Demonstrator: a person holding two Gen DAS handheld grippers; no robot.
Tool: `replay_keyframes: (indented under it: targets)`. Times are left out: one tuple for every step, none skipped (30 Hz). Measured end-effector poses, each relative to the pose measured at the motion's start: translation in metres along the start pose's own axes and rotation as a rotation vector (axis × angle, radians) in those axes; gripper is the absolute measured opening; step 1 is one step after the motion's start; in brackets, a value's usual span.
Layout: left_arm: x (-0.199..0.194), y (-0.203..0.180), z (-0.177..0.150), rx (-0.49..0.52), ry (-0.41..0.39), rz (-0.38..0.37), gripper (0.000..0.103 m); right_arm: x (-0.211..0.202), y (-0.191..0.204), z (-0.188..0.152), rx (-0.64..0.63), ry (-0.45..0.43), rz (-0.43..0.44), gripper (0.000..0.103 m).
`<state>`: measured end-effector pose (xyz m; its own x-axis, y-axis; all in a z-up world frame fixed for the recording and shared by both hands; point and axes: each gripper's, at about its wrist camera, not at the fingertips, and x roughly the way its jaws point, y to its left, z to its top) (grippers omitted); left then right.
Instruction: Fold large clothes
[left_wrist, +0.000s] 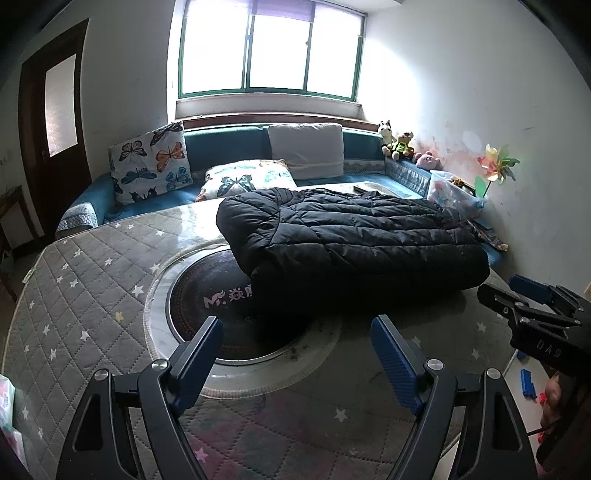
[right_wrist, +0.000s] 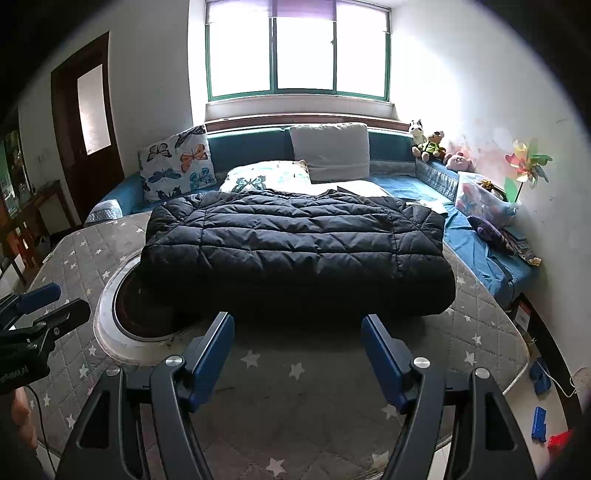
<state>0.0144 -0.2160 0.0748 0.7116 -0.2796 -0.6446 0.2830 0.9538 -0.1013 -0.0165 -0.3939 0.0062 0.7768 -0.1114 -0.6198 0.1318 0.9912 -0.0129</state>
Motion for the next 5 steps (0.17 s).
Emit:
replay_keyframes:
  targets:
    - [-0.0003, -0.0003, -0.0001, 0.001, -0.003, 0.002, 0.088, 0.0001, 0.0007, -0.0004, -0.002, 0.001, 0.002, 0.078]
    - [-0.0004, -0.0006, -0.0004, 0.001, -0.007, 0.005, 0.088, 0.0002, 0.0011, -0.0008, -0.004, 0.001, 0.003, 0.078]
    - [-0.0004, -0.0009, -0.0007, 0.002, -0.009, 0.008, 0.088, 0.0002, 0.0018, -0.0011, -0.007, 0.002, 0.004, 0.078]
    - [0.0000, -0.0008, -0.0010, 0.003, -0.009, 0.009, 0.088, 0.0003, 0.0021, -0.0017, -0.009, 0.003, 0.004, 0.078]
    - [0.0000, -0.0007, -0.0010, 0.002, -0.008, 0.008, 0.088, 0.0004, 0.0019, -0.0019, -0.010, 0.003, 0.004, 0.078]
